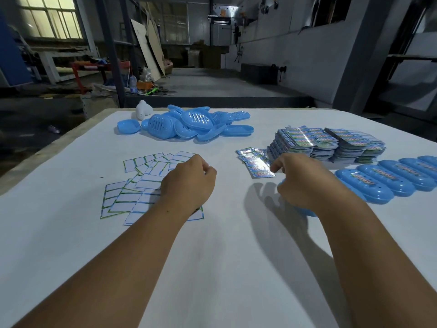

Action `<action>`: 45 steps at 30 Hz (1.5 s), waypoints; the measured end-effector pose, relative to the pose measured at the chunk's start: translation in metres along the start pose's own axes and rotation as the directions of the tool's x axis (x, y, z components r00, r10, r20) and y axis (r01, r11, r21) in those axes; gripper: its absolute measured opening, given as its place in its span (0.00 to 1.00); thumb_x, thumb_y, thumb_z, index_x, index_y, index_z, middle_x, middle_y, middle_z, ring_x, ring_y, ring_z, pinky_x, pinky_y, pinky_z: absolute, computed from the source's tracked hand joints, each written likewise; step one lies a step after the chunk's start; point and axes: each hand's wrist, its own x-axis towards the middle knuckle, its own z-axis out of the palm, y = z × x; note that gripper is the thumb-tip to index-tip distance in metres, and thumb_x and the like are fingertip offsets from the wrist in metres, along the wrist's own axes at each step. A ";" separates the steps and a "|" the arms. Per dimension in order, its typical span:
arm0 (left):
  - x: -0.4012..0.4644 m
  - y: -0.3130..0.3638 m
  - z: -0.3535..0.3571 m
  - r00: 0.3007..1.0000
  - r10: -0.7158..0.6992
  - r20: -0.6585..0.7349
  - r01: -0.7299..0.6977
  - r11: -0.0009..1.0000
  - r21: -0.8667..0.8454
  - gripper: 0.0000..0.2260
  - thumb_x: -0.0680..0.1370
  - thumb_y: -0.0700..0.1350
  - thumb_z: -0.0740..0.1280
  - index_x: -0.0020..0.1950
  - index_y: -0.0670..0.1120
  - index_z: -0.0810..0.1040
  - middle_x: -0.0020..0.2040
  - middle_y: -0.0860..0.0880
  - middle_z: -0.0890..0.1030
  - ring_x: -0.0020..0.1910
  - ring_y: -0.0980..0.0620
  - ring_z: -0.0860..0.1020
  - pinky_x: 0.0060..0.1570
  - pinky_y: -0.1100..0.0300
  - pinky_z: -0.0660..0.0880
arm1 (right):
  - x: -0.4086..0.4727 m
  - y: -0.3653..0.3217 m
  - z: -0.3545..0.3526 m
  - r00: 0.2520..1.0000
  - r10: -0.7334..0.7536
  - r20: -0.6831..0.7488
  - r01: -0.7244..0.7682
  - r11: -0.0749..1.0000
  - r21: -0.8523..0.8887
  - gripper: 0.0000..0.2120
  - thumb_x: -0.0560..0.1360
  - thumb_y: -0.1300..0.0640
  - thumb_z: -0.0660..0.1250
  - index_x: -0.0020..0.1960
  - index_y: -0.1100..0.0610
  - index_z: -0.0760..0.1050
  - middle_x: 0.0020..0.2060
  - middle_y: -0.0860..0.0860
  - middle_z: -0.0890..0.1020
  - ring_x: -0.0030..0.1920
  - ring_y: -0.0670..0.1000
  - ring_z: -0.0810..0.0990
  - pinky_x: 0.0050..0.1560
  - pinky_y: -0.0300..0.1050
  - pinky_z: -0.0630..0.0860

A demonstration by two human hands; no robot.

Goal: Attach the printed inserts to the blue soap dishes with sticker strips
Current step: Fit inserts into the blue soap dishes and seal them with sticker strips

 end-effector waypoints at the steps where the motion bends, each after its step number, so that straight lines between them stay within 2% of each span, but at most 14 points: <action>1: 0.000 0.000 0.000 1.000 0.001 -0.003 -0.001 1.000 0.000 0.09 0.81 0.56 0.59 0.54 0.55 0.75 0.54 0.52 0.81 0.46 0.50 0.73 0.45 0.56 0.67 | 0.000 0.000 0.000 1.000 -0.011 0.002 0.011 1.000 0.000 0.23 0.72 0.64 0.66 0.65 0.48 0.76 0.62 0.52 0.77 0.63 0.59 0.74 0.61 0.51 0.75; 3: 0.001 0.000 0.000 1.000 -0.002 -0.010 0.002 1.000 -0.001 0.08 0.80 0.56 0.59 0.53 0.55 0.74 0.53 0.53 0.81 0.45 0.50 0.73 0.44 0.56 0.68 | 0.002 -0.001 0.001 0.999 -0.049 0.023 0.049 0.999 0.007 0.25 0.72 0.66 0.65 0.66 0.48 0.76 0.62 0.52 0.77 0.63 0.58 0.74 0.60 0.50 0.75; 6: 0.001 -0.001 0.001 1.000 -0.004 -0.010 0.004 1.000 -0.016 0.07 0.79 0.56 0.60 0.52 0.56 0.75 0.51 0.55 0.80 0.46 0.50 0.74 0.45 0.56 0.69 | 0.003 -0.008 0.002 0.992 -0.124 0.024 0.123 0.991 0.053 0.27 0.71 0.68 0.63 0.65 0.47 0.77 0.60 0.50 0.76 0.62 0.55 0.74 0.52 0.44 0.70; 10: 0.004 -0.002 -0.001 0.998 -0.025 -0.052 0.020 0.995 -0.098 0.06 0.78 0.56 0.63 0.48 0.55 0.75 0.44 0.56 0.78 0.44 0.50 0.76 0.43 0.57 0.69 | 0.000 -0.025 0.012 0.965 -0.253 -0.064 0.260 0.950 0.173 0.20 0.74 0.67 0.63 0.60 0.49 0.80 0.53 0.47 0.78 0.50 0.48 0.74 0.46 0.39 0.64; 13: 0.012 -0.001 -0.005 0.994 -0.049 -0.093 0.033 0.986 -0.166 0.05 0.77 0.55 0.65 0.47 0.55 0.76 0.41 0.56 0.79 0.44 0.51 0.77 0.41 0.57 0.70 | 0.001 -0.036 0.024 0.944 -0.320 -0.080 0.330 0.921 0.207 0.16 0.75 0.65 0.63 0.57 0.51 0.81 0.51 0.46 0.80 0.45 0.45 0.72 0.44 0.38 0.65; 16: 0.029 0.003 -0.005 0.992 -0.022 -0.125 0.010 0.995 -0.095 0.05 0.77 0.53 0.65 0.49 0.55 0.78 0.46 0.54 0.80 0.46 0.50 0.77 0.44 0.56 0.73 | 0.006 -0.046 0.033 0.926 -0.362 -0.107 0.378 0.893 0.243 0.14 0.75 0.63 0.64 0.56 0.51 0.82 0.49 0.48 0.81 0.43 0.46 0.73 0.46 0.40 0.69; 19: 0.057 0.009 0.001 0.984 0.076 -0.159 -0.078 0.997 -0.005 0.09 0.78 0.51 0.65 0.57 0.52 0.79 0.55 0.51 0.81 0.52 0.49 0.78 0.50 0.53 0.76 | 0.014 -0.053 0.040 0.914 -0.365 -0.178 0.403 0.873 0.275 0.14 0.75 0.63 0.64 0.55 0.50 0.82 0.47 0.47 0.81 0.41 0.45 0.73 0.44 0.39 0.66; 24: 0.101 0.017 0.025 0.976 0.198 -0.094 -0.173 0.960 0.219 0.16 0.80 0.48 0.64 0.67 0.48 0.73 0.65 0.47 0.76 0.63 0.45 0.72 0.60 0.49 0.72 | 0.017 -0.055 0.047 0.899 -0.378 -0.220 0.433 0.842 0.324 0.14 0.75 0.63 0.64 0.53 0.48 0.81 0.45 0.46 0.80 0.38 0.42 0.71 0.40 0.34 0.64; 30: 0.132 0.019 0.040 0.989 0.119 -0.084 -0.097 0.969 0.227 0.20 0.79 0.51 0.64 0.70 0.47 0.70 0.65 0.45 0.74 0.63 0.43 0.71 0.60 0.48 0.71 | 0.019 -0.056 0.049 0.898 -0.375 -0.231 0.435 0.834 0.340 0.13 0.76 0.62 0.64 0.55 0.48 0.80 0.46 0.45 0.79 0.39 0.38 0.71 0.42 0.26 0.65; 36: 0.149 0.017 0.039 0.993 0.082 -0.087 -0.056 0.962 0.269 0.14 0.80 0.52 0.65 0.64 0.50 0.77 0.63 0.45 0.74 0.61 0.44 0.71 0.61 0.49 0.72 | 0.019 -0.056 0.048 0.910 -0.359 -0.209 0.414 0.830 0.373 0.13 0.76 0.60 0.65 0.57 0.47 0.80 0.47 0.44 0.79 0.39 0.38 0.71 0.43 0.37 0.66; 38: 0.149 0.019 0.039 0.985 0.106 -0.133 -0.073 0.970 0.233 0.12 0.81 0.52 0.64 0.61 0.49 0.79 0.60 0.45 0.76 0.59 0.44 0.72 0.58 0.49 0.74 | 0.020 -0.055 0.046 0.921 -0.315 -0.228 0.384 0.832 0.400 0.13 0.76 0.61 0.65 0.56 0.48 0.80 0.47 0.45 0.80 0.39 0.41 0.72 0.46 0.41 0.69; 41: 0.142 0.025 0.031 0.975 0.124 -0.183 -0.119 0.992 0.037 0.10 0.84 0.51 0.59 0.57 0.47 0.75 0.54 0.45 0.79 0.51 0.45 0.75 0.49 0.50 0.75 | 0.023 -0.052 0.041 0.939 -0.237 -0.249 0.329 0.834 0.443 0.13 0.76 0.62 0.65 0.56 0.49 0.81 0.47 0.45 0.80 0.41 0.45 0.73 0.51 0.46 0.74; 43: 0.134 0.027 0.019 0.981 0.061 -0.183 -0.086 0.988 -0.128 0.09 0.85 0.51 0.56 0.55 0.47 0.71 0.49 0.46 0.79 0.46 0.47 0.76 0.44 0.52 0.73 | 0.024 -0.050 0.040 0.944 -0.204 -0.259 0.306 0.834 0.459 0.14 0.77 0.62 0.65 0.58 0.50 0.80 0.48 0.45 0.79 0.42 0.47 0.74 0.52 0.47 0.74; 45: 0.121 0.026 0.004 0.985 -0.046 -0.169 -0.003 0.960 -0.279 0.10 0.84 0.52 0.56 0.53 0.47 0.71 0.45 0.49 0.76 0.45 0.49 0.75 0.45 0.52 0.77 | 0.025 -0.048 0.039 0.951 -0.173 -0.257 0.278 0.842 0.463 0.15 0.77 0.61 0.66 0.62 0.49 0.78 0.51 0.46 0.78 0.45 0.46 0.74 0.53 0.47 0.74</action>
